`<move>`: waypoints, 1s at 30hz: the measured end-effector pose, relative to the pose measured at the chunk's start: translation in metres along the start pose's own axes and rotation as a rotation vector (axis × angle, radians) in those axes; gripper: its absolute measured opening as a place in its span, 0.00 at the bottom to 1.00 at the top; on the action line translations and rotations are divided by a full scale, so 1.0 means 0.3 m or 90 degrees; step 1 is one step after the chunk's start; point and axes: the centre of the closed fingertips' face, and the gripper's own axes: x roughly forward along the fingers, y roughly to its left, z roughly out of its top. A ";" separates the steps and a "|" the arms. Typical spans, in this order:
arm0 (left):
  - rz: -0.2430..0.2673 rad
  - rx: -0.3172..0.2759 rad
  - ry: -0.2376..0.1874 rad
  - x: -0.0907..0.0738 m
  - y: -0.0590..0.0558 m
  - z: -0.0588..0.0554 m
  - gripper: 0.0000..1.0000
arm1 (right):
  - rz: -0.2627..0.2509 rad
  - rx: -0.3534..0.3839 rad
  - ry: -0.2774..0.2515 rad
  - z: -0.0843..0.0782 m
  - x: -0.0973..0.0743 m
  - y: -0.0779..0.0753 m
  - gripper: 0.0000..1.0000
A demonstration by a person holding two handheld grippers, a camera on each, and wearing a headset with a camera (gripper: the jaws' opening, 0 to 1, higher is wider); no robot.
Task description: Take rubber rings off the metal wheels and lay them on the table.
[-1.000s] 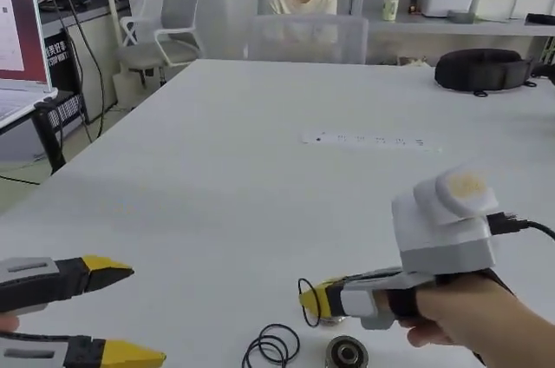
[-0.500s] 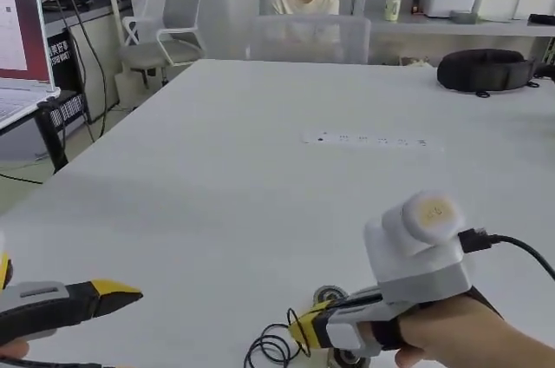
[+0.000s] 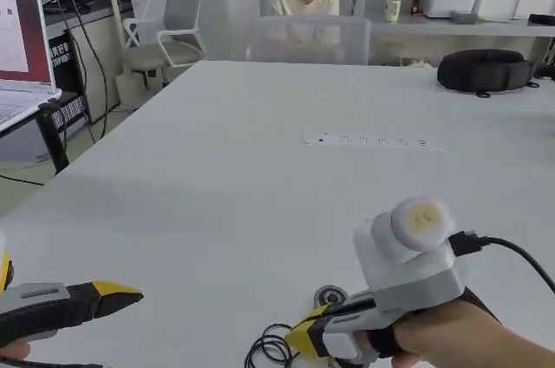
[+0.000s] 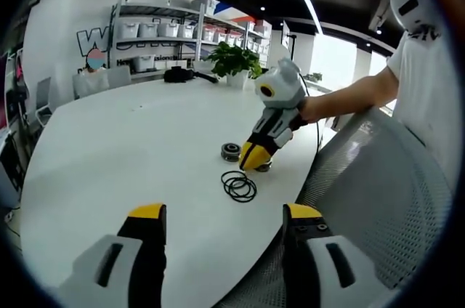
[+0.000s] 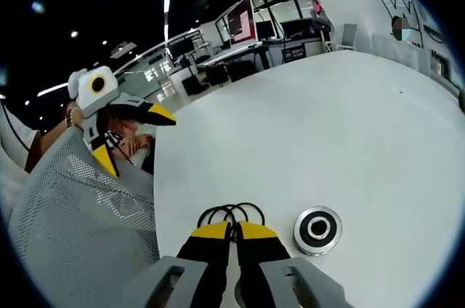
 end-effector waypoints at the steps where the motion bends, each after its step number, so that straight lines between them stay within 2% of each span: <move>1: 0.000 0.000 0.000 0.001 0.000 -0.001 0.62 | -0.002 -0.001 -0.001 0.002 -0.002 -0.001 0.00; 10: -0.007 0.000 -0.006 0.014 -0.002 0.002 0.63 | -0.003 -0.010 -0.015 0.034 -0.020 0.008 0.00; 17: -0.018 0.003 -0.003 0.021 -0.006 -0.006 0.63 | -0.010 -0.059 0.005 0.044 -0.037 0.023 0.02; 21: -0.023 0.001 -0.005 0.025 -0.015 -0.004 0.63 | -0.010 -0.088 0.008 0.068 -0.053 0.038 0.03; 30: -0.035 0.005 -0.005 0.031 -0.028 0.004 0.63 | 0.006 -0.160 0.020 0.071 -0.129 0.106 0.09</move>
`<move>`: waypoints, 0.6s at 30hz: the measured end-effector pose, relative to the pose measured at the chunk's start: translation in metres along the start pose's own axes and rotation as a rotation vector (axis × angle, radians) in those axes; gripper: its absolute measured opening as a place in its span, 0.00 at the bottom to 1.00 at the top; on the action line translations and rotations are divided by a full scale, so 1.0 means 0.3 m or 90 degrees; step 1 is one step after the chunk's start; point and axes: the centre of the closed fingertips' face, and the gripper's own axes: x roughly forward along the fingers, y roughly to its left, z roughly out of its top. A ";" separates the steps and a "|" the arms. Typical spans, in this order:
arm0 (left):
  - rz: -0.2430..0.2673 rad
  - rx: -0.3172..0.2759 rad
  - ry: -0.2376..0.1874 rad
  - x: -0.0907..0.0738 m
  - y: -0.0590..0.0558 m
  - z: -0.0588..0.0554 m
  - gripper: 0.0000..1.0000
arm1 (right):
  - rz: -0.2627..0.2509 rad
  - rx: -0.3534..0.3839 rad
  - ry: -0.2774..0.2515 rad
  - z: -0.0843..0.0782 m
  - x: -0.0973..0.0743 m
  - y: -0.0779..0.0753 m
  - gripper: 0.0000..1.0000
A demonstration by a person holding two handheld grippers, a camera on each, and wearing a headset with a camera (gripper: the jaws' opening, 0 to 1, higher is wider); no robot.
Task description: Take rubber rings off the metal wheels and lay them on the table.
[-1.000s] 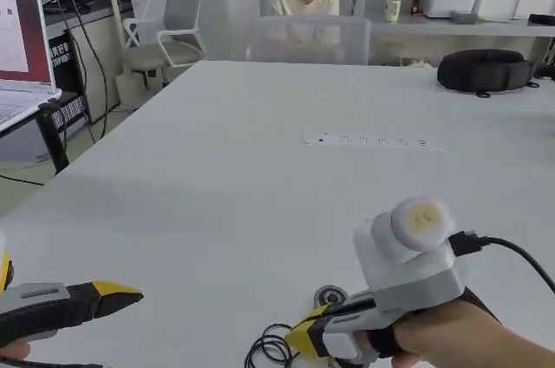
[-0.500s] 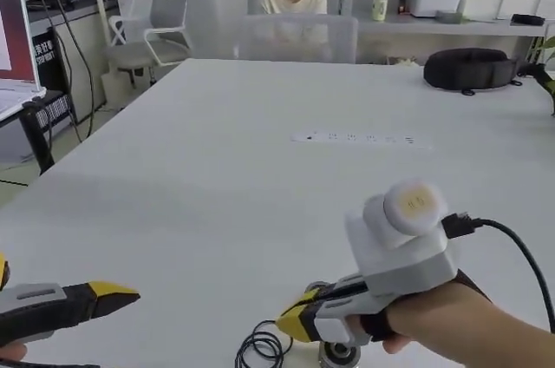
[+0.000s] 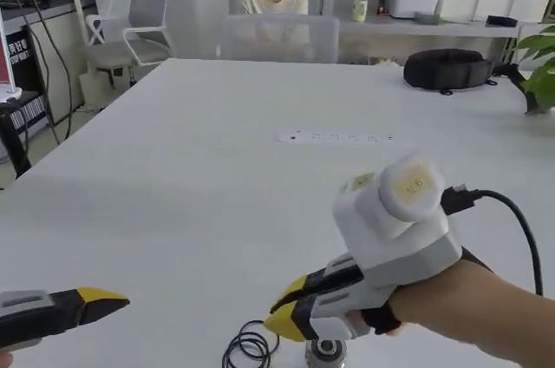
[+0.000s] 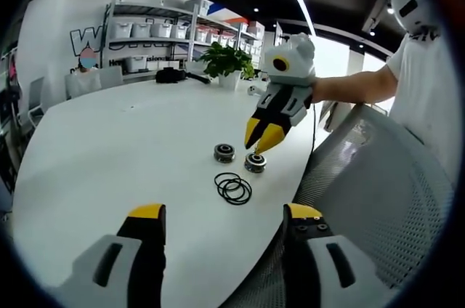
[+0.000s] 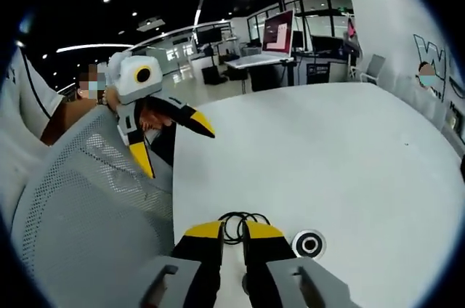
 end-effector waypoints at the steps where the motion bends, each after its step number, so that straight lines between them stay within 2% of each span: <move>1: -0.001 0.001 0.000 0.001 -0.002 0.002 0.63 | -0.003 -0.003 -0.004 0.003 -0.013 0.008 0.11; 6: -0.006 0.004 -0.004 0.005 -0.009 0.011 0.63 | 0.001 -0.025 -0.024 0.005 -0.070 0.035 0.19; 8: -0.008 0.005 -0.004 0.007 -0.012 0.013 0.63 | 0.009 -0.016 -0.035 0.002 -0.088 0.044 0.24; 13: -0.013 0.004 -0.006 0.010 -0.019 0.018 0.65 | 0.003 -0.013 -0.047 -0.022 -0.132 0.051 0.37; 15: -0.019 0.000 -0.004 0.010 -0.026 0.015 0.68 | -0.001 -0.004 -0.048 -0.039 -0.150 0.051 0.43; 18: -0.019 0.000 0.001 0.010 -0.028 0.009 0.73 | -0.008 0.014 -0.068 -0.051 -0.179 0.051 0.48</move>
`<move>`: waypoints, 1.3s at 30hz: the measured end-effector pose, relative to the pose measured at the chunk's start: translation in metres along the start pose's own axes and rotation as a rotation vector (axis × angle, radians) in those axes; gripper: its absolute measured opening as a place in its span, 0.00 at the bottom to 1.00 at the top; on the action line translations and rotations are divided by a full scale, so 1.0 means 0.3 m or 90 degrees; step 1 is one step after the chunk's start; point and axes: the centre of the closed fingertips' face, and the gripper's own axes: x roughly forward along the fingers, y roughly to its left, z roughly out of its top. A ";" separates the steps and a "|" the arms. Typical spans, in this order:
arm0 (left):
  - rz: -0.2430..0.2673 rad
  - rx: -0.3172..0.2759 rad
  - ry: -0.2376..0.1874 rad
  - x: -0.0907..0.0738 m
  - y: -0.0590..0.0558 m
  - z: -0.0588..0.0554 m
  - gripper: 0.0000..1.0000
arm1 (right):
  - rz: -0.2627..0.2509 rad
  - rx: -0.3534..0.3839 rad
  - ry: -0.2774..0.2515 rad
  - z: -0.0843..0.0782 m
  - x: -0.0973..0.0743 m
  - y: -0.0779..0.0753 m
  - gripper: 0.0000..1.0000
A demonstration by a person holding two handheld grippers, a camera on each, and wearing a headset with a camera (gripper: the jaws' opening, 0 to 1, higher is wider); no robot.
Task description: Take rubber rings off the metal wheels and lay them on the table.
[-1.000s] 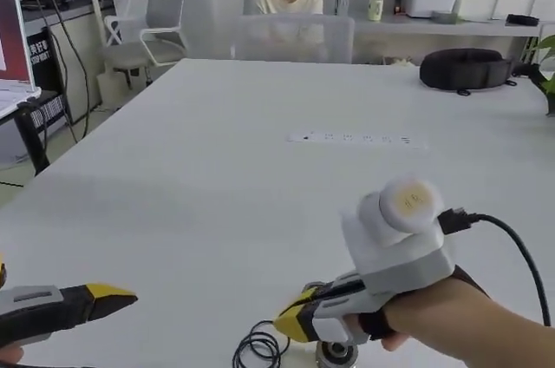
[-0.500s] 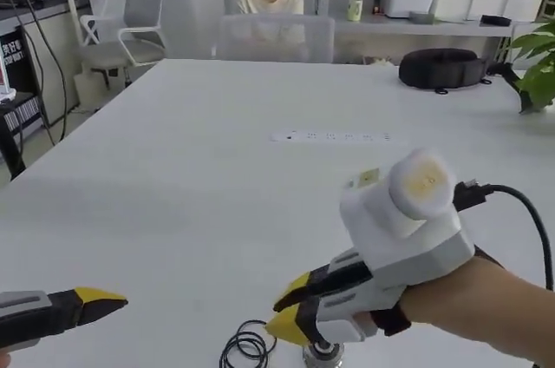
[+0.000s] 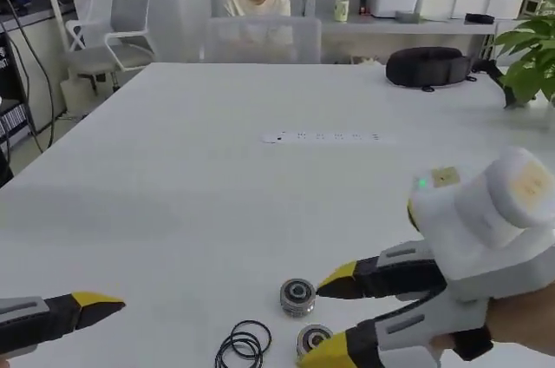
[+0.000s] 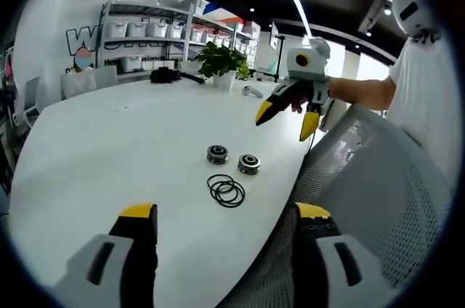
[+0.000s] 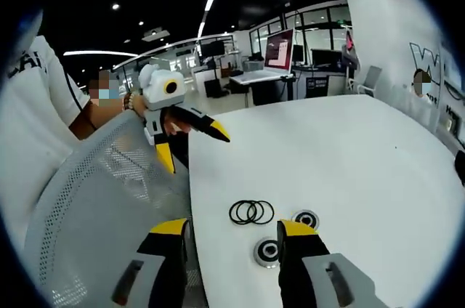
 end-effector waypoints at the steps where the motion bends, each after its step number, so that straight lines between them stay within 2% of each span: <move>1: 0.000 0.000 0.001 0.000 -0.001 -0.001 0.74 | -0.003 0.004 -0.002 -0.007 -0.010 0.000 0.50; 4: -0.001 -0.004 -0.004 0.000 -0.001 -0.001 0.76 | -0.021 0.016 -0.011 -0.027 -0.040 -0.011 0.56; 6: 0.000 -0.007 -0.011 0.001 0.000 0.002 0.79 | -0.036 0.034 -0.038 -0.023 -0.064 -0.020 0.65; 11: 0.003 -0.012 -0.015 0.005 0.003 0.003 0.87 | -0.068 0.048 -0.050 -0.056 -0.113 -0.041 0.81; 16: 0.014 -0.013 -0.020 0.009 0.014 0.005 0.95 | -0.096 0.068 -0.067 -0.091 -0.147 -0.060 0.86; 20: 0.015 -0.018 -0.023 0.008 0.016 0.006 0.97 | -0.115 0.078 -0.082 -0.106 -0.164 -0.066 0.96; 27: 0.022 -0.026 -0.027 0.003 0.021 0.002 0.99 | -0.151 0.105 -0.110 -0.145 -0.202 -0.086 0.99; 39: 0.021 -0.036 -0.031 -0.004 0.019 -0.005 0.99 | -0.178 0.136 -0.087 -0.232 -0.214 -0.089 0.99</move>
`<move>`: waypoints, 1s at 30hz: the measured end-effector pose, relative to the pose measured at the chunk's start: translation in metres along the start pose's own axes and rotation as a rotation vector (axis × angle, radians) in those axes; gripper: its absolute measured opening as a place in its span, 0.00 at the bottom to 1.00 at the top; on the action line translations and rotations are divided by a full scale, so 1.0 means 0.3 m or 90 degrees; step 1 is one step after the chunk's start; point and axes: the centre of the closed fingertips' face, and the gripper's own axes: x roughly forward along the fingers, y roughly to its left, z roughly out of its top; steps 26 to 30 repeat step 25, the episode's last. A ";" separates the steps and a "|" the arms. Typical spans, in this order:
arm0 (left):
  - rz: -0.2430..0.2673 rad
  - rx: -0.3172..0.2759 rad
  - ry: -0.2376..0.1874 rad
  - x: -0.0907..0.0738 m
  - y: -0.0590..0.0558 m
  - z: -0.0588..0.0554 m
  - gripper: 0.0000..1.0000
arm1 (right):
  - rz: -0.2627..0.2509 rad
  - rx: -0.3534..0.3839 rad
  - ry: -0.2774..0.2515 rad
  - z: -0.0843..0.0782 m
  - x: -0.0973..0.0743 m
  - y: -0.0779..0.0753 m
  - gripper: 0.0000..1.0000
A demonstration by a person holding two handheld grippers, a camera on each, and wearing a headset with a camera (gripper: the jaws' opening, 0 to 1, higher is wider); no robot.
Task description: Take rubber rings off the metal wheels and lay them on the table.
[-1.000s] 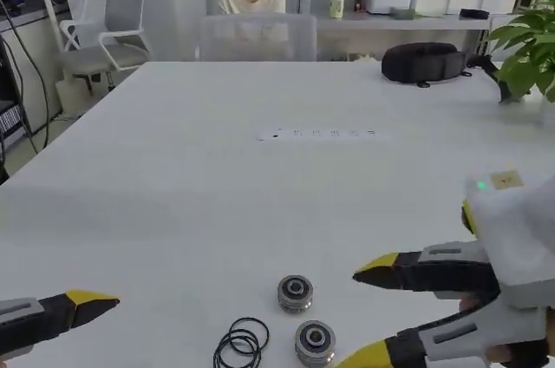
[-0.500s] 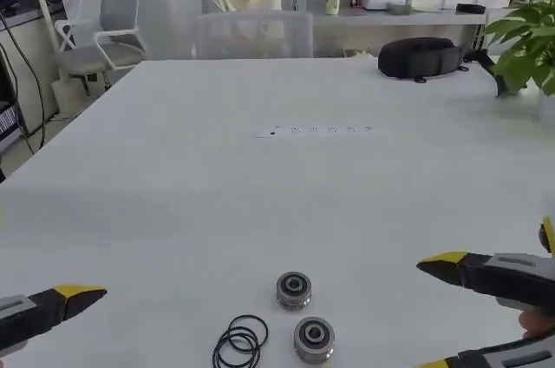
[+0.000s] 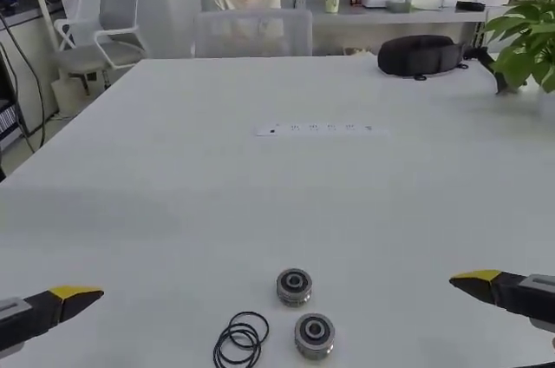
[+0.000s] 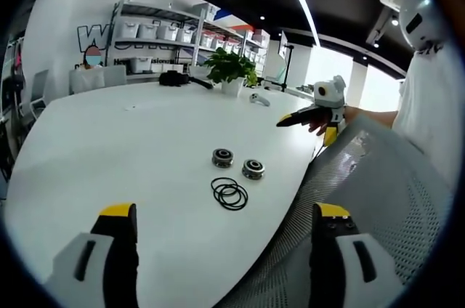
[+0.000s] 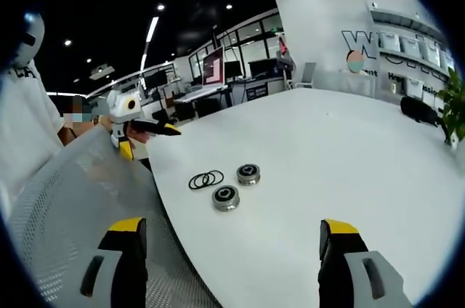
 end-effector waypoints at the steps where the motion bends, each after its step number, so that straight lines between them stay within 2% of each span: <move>1: 0.001 0.000 -0.001 0.000 0.000 0.000 0.99 | 0.000 0.001 0.000 -0.004 -0.001 0.001 0.99; 8: 0.004 -0.004 -0.008 -0.004 0.002 0.005 0.99 | -0.011 0.016 0.013 -0.041 -0.012 -0.005 0.99; 15: 0.006 -0.005 -0.012 -0.007 0.002 0.010 0.99 | -0.014 0.027 0.016 -0.054 -0.007 -0.007 0.99; 30: 0.010 -0.012 -0.022 -0.024 0.005 0.018 0.99 | -0.015 0.030 0.018 -0.051 -0.003 -0.008 0.99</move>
